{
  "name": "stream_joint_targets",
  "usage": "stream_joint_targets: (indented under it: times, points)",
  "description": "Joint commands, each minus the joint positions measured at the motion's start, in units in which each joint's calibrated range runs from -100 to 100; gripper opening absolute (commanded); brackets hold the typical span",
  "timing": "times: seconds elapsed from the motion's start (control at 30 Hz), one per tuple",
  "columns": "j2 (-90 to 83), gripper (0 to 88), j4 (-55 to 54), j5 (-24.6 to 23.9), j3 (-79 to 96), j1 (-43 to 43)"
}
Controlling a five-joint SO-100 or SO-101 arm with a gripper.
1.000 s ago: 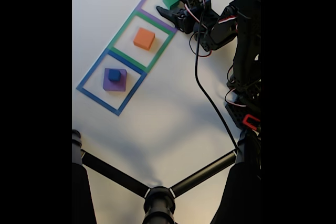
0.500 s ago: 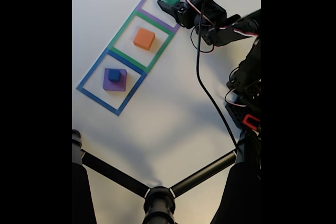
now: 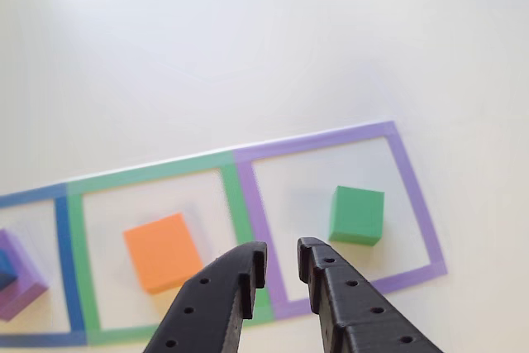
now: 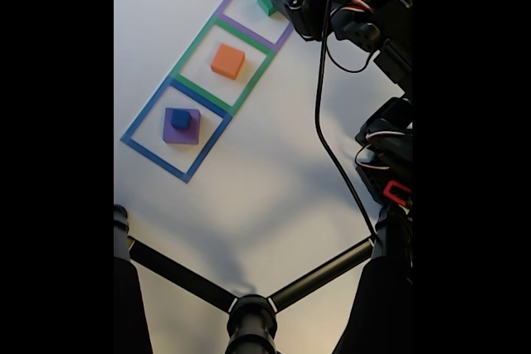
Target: Tower of hanoi
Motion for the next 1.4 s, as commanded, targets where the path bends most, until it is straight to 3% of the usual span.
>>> stream_joint_targets:
  times: [0.0, 0.4, 0.93, 1.07, 1.37]
  points:
    - [-5.1, 0.0, 12.9, 0.0, -11.4, -5.4]
    - [-7.4, 0.0, 31.4, 0.0, -27.8, -20.2]
    - [-7.8, 0.0, 32.4, 0.0, -23.5, -31.6]
    - [-9.4, 0.0, 28.3, 0.0, -14.2, -30.8]
    - [-14.3, 0.5, 5.7, 0.0, 12.1, -31.6]
